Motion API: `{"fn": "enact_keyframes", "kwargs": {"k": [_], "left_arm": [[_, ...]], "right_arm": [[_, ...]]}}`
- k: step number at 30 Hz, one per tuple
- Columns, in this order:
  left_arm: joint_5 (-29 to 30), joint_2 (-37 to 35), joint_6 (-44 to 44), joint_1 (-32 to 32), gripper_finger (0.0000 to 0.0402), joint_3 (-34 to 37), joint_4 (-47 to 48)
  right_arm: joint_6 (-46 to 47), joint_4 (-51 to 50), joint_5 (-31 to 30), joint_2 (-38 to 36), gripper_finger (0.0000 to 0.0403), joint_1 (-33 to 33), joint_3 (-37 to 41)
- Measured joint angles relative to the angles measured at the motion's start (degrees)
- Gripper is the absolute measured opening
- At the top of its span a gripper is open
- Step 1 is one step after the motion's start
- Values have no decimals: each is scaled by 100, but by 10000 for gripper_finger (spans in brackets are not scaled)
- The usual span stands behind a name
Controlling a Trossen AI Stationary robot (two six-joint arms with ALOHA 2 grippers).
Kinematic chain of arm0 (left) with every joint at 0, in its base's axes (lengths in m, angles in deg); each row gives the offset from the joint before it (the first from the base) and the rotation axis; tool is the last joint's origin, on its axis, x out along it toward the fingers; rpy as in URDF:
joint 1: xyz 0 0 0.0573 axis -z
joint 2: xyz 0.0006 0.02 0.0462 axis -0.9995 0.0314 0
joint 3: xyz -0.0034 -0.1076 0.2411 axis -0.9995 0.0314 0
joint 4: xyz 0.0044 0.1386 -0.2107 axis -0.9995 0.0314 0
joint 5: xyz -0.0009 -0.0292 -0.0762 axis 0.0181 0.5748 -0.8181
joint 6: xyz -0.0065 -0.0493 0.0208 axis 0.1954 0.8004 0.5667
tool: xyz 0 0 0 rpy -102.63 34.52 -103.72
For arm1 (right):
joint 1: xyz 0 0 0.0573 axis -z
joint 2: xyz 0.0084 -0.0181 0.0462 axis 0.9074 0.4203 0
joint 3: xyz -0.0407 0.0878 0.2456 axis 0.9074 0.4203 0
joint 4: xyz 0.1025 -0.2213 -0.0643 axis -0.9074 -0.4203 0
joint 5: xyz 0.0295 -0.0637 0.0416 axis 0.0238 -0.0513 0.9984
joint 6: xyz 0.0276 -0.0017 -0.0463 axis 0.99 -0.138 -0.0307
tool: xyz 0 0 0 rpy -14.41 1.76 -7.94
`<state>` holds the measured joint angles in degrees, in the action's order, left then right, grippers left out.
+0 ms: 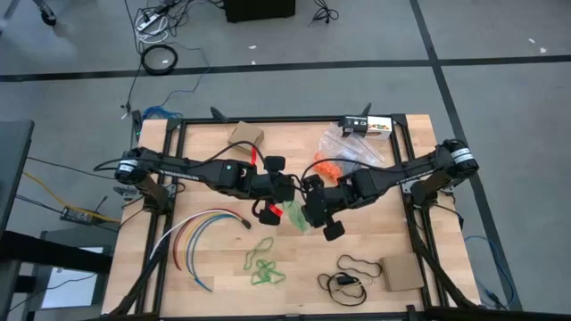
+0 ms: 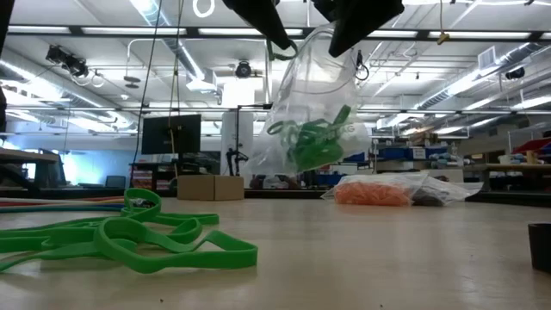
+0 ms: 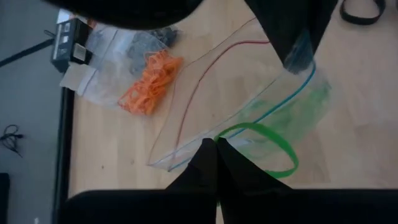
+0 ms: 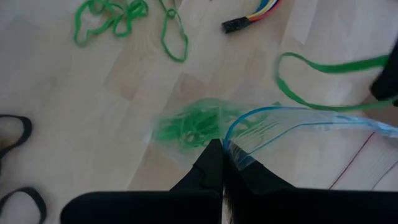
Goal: Sort rubber bands
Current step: Put the green rubber band into the transparent zip bag
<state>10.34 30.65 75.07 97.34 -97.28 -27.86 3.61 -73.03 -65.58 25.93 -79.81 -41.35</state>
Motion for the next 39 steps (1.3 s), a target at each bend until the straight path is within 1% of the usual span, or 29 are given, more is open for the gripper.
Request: {"fn": "enact_keyframes", "kwargs": {"k": [7,11,12,13,14,15,16,18,19,20,23,25,27,30,33,35,37,39], "left_arm": [[312,0,-297,1,1,-85,53],[553,0,-441,-8,1,-183,340],[611,0,-453,-9,1,-212,422],[708,-1,-400,-8,1,-274,434],[777,-11,-391,-8,1,-589,487],[768,-12,-393,-8,1,-1157,550],[838,-105,-346,-8,1,-1261,152],[900,-200,-314,-8,1,-1426,954],[887,-171,-302,2,1,-1507,993],[870,-103,-294,27,1,-1567,853],[720,85,-320,39,1,-1585,1137],[720,-55,-345,47,1,-1708,797],[696,-133,-355,18,1,-1730,878],[337,5,-391,-66,1,-1712,751],[182,201,-444,-142,1,-1635,717],[64,170,-489,-210,1,-1699,439],[-245,257,-506,-301,1,-1710,506],[-536,449,-506,-373,1,-1706,458]], "right_arm": [[-130,-28,-362,4,0,-149,0],[-144,-137,-611,8,0,-295,4],[-140,-157,-621,6,0,-327,4],[32,-363,-474,8,0,-343,14],[84,-672,-436,19,0,-372,77],[118,-885,-546,82,0,-396,104],[186,-869,-561,140,0,-408,113],[387,-1148,-818,29,0,-406,107],[468,-1198,-946,-21,0,-399,136],[516,-1188,-1011,-46,0,-396,189],[466,-1022,-1027,41,0,-412,398],[383,-812,-1046,-36,0,-475,464],[267,-648,-1097,-36,0,-555,516],[-6,-325,-1242,-9,0,-699,579],[-171,-152,-1516,-36,0,-853,557],[-210,-112,-1679,-23,0,-925,562],[-212,-112,-1890,-31,0,-977,562],[-203,-114,-1950,-31,0,-1009,562]]}}
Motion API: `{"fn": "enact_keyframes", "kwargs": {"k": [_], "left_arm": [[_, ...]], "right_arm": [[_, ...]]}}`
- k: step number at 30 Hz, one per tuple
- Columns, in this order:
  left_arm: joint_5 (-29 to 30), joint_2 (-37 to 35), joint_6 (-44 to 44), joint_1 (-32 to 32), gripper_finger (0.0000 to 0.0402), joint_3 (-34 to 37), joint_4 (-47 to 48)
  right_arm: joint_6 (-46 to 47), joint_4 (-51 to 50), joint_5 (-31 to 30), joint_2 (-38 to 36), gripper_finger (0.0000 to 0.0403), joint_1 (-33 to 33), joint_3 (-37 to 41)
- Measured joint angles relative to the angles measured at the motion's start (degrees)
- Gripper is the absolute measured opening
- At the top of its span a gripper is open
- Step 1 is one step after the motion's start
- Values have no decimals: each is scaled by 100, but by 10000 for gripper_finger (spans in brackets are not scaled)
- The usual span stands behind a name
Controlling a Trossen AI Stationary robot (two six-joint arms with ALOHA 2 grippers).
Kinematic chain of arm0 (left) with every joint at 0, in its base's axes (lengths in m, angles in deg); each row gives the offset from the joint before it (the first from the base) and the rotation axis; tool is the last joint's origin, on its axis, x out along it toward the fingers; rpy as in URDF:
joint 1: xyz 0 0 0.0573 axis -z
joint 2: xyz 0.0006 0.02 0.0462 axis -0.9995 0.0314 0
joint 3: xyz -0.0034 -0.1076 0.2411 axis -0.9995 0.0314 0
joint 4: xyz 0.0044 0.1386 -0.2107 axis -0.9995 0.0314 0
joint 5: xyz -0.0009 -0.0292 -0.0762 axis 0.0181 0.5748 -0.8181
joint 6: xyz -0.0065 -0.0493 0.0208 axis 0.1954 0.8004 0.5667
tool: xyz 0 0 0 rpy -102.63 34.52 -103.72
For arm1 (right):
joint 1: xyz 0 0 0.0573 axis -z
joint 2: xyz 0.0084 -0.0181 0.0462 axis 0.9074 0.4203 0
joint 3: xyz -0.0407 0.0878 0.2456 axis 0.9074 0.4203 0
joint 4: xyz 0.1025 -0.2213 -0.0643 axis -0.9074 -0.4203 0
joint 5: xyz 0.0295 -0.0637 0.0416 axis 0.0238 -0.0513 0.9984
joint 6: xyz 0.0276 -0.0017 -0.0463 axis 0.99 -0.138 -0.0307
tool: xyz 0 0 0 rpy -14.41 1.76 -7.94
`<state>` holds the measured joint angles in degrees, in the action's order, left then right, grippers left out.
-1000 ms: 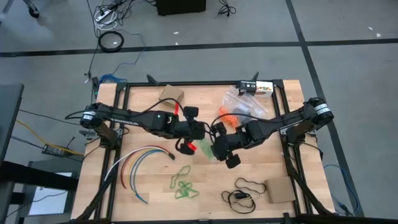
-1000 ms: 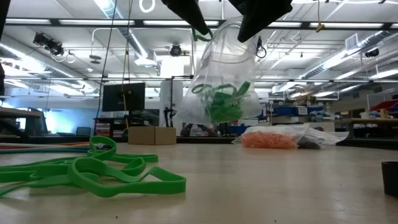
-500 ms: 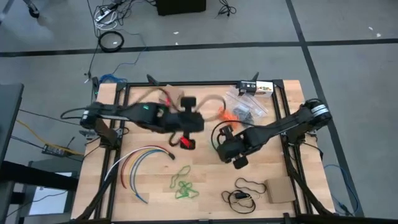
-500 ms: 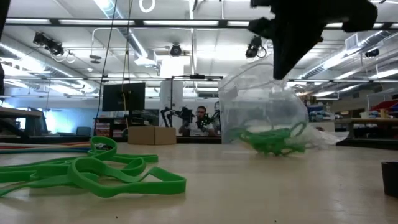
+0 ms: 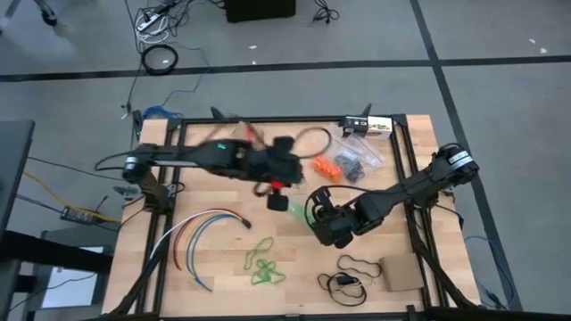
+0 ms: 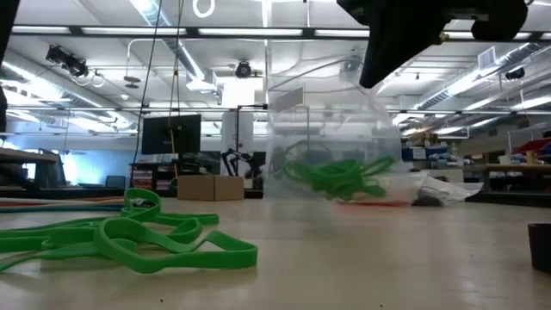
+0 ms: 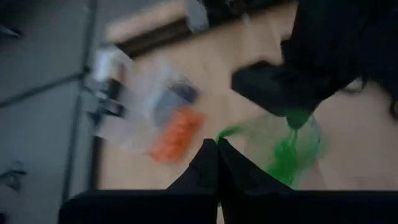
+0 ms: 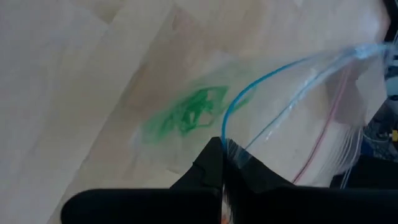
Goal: Sort rubber bands
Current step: Put the green rubber band into the transparent zip bag
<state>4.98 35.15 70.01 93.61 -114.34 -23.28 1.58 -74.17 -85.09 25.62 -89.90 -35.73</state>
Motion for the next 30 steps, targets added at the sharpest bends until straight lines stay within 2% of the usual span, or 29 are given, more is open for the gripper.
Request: {"fn": "enact_keyframes", "kwargs": {"k": [6,10,20,24,30], "left_arm": [[-549,509,2,-62,1,19,-82],[-609,832,3,-72,3,230,-53],[-954,871,237,-205,10,948,-437],[-1372,834,254,-210,56,987,-541],[-1424,790,296,-120,190,998,-716]], "right_arm": [[70,20,-11,-2,0,-32,-3],[88,15,-20,-2,0,-89,-6],[111,61,-124,-4,0,-201,-9],[144,65,-125,-7,0,-199,-11],[148,70,-122,-9,0,-199,-13]]}}
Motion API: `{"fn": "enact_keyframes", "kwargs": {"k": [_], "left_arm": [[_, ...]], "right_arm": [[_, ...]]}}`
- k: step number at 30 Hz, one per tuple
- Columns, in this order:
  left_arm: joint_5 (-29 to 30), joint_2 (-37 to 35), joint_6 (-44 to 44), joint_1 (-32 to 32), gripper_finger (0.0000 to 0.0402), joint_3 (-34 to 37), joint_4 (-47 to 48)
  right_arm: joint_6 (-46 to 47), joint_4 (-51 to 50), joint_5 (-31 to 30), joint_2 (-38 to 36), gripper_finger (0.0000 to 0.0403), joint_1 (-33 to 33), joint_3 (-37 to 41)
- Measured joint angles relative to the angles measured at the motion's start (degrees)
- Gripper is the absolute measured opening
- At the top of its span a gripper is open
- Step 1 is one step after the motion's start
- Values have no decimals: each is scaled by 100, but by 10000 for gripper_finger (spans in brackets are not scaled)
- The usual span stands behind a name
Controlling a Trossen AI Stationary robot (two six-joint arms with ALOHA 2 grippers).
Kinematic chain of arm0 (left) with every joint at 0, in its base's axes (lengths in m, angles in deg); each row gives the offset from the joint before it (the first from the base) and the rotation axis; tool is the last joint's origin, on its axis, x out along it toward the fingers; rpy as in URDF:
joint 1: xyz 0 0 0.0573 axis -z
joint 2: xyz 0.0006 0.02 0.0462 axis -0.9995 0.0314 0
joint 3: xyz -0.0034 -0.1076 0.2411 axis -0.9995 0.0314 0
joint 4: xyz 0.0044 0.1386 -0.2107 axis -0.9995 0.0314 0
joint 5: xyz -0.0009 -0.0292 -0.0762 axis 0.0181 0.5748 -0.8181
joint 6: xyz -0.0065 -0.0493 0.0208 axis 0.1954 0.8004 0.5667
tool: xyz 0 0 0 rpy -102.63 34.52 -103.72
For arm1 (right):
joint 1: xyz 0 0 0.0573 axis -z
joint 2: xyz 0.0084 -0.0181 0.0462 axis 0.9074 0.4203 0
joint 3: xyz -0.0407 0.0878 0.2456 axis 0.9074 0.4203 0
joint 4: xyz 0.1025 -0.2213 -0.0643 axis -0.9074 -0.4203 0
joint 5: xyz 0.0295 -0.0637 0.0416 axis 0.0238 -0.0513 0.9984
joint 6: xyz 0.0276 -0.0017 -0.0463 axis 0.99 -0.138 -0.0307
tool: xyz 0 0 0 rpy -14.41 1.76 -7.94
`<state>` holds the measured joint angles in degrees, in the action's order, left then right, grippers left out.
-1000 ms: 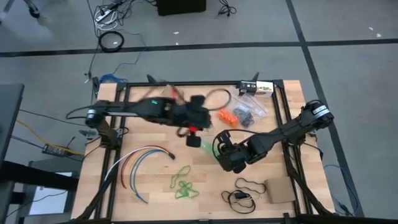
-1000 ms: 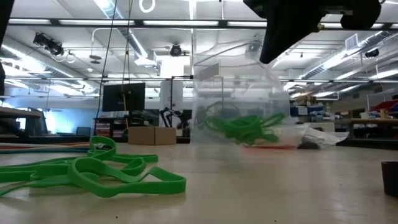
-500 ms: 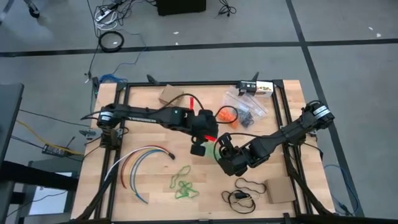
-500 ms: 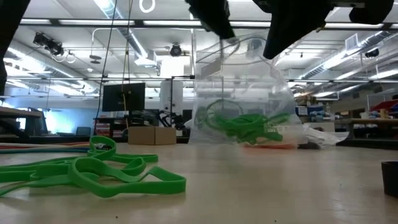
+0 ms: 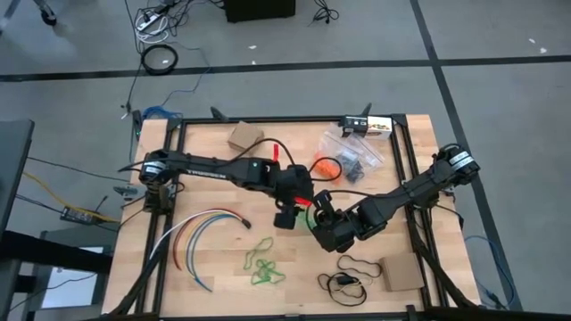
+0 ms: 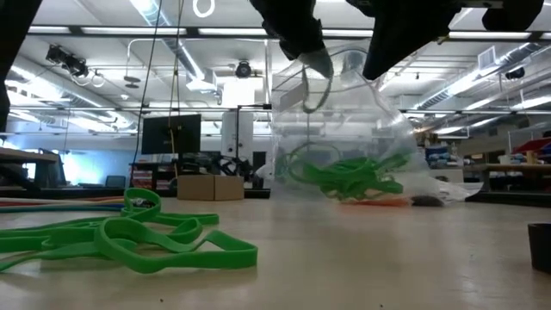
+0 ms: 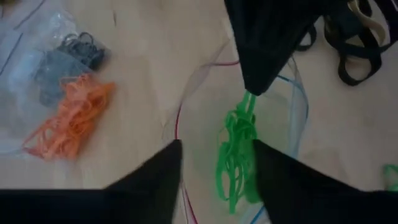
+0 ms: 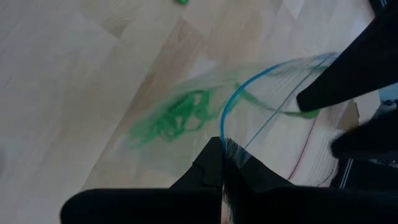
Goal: Sort rubber bands
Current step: Put the green rubber band into the transparent zip bag
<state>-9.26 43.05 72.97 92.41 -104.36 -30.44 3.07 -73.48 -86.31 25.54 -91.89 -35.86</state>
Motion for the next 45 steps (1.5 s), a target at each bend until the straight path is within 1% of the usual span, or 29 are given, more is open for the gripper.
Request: {"fn": "enact_keyframes", "kwargs": {"k": [2,5,7,9,11,12,16,19,21,24,26,28,31,35,40,43,45], "left_arm": [[2,-42,110,-2,236,-2,31],[-2,-69,237,-13,289,-2,83],[-68,-107,277,-30,310,-2,110],[-320,-177,383,-56,321,-2,84],[-724,-196,427,-106,324,-6,103],[-748,-197,489,-121,323,-6,115],[-447,-331,548,-178,309,-6,927],[-384,-566,595,-117,291,-6,1580],[-303,-739,701,42,280,-6,1871],[42,-1008,899,368,267,-3,2209],[299,-1241,1137,639,262,125,2131],[431,-1489,1374,924,259,457,1920],[559,-1811,1896,1361,257,1329,1257],[714,-2112,2662,1827,257,2823,-262],[851,-2035,3535,2196,256,4380,-1817],[1116,-1977,4116,2331,255,5089,-2435],[1237,-1941,4345,2476,249,5446,-2905]], "right_arm": [[7,5,-1,0,0,0,0],[11,9,0,0,0,0,-2],[11,11,0,0,0,0,-2],[11,11,0,0,0,0,-2],[12,11,2,-2,0,0,-2],[20,11,2,-2,0,0,-2],[69,-33,3,-2,0,-30,-2],[91,-144,7,-2,0,-67,-2],[116,-234,22,-2,0,-71,-2],[177,-273,22,-2,0,-64,-2],[192,-281,20,-4,0,-63,-2],[195,-275,22,-2,0,-66,-2],[195,-269,22,-4,0,-66,-2],[197,-257,22,-4,0,-66,-2],[206,-196,63,-4,0,-66,-2],[221,-117,156,-4,0,-66,-4],[242,-109,180,-4,0,-66,-4]]}}
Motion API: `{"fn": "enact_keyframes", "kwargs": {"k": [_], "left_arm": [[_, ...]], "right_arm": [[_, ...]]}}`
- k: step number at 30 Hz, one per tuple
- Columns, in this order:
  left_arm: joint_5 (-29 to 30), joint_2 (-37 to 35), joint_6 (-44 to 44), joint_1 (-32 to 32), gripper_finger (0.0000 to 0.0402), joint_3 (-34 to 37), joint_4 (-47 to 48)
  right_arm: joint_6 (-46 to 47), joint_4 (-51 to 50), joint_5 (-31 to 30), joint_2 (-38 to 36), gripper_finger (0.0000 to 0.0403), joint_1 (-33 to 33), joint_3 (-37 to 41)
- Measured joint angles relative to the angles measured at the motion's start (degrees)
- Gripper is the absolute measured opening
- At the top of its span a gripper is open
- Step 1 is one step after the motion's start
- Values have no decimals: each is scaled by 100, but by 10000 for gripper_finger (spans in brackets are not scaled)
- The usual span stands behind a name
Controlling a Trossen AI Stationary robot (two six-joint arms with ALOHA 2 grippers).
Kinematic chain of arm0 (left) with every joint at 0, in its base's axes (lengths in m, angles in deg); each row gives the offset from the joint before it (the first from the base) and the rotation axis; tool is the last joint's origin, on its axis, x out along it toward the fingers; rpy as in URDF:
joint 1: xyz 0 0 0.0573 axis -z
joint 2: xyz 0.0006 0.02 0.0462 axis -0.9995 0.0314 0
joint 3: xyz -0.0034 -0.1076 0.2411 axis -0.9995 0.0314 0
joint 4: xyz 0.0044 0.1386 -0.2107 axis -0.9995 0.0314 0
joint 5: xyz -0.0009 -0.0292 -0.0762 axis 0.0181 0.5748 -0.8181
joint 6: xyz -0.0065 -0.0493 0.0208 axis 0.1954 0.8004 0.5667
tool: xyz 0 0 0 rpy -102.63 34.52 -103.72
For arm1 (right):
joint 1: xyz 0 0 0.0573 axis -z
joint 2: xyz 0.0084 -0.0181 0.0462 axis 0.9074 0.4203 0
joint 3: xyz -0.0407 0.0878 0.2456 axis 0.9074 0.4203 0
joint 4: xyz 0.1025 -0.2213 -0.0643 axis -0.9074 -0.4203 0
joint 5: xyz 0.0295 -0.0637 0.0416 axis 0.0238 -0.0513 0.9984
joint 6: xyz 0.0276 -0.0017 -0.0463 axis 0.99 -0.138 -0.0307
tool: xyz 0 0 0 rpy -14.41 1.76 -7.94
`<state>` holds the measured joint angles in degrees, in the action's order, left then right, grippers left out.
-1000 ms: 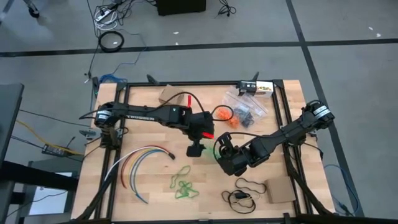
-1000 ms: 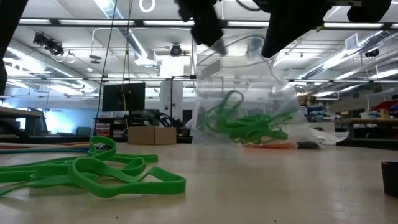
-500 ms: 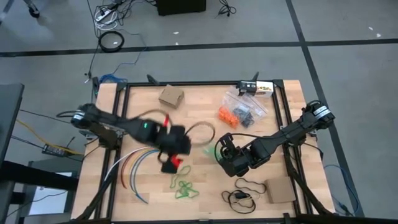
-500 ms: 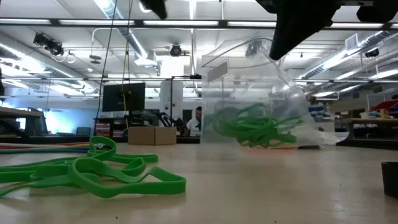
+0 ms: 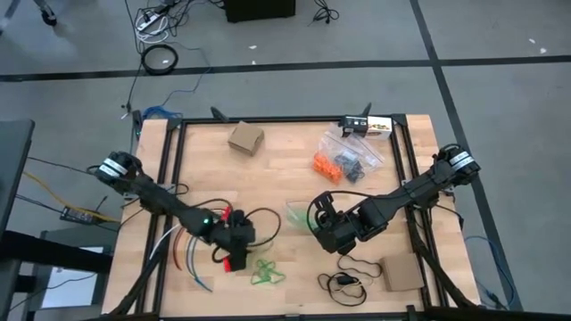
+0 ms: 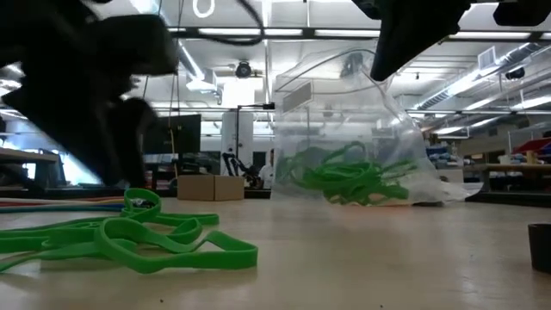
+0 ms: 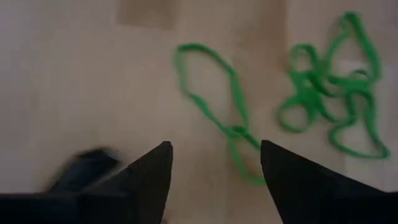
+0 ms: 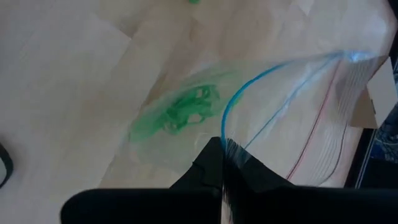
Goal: Sort rubber bands
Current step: Put the green rubber band into the transparent zip bag
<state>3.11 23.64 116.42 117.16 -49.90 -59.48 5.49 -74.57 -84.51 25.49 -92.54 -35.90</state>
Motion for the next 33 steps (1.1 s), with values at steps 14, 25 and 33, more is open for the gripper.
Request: {"fn": "enact_keyframes", "kwargs": {"k": [14,25,33], "left_arm": [[995,1027,400,591,144,201,-822],[1209,731,-652,626,4,-826,947],[3014,365,-1747,540,2,-2388,2522]], "right_arm": [[-24,278,117,0,0,125,0],[-48,344,157,0,0,125,0],[-50,399,274,0,0,125,0]]}}
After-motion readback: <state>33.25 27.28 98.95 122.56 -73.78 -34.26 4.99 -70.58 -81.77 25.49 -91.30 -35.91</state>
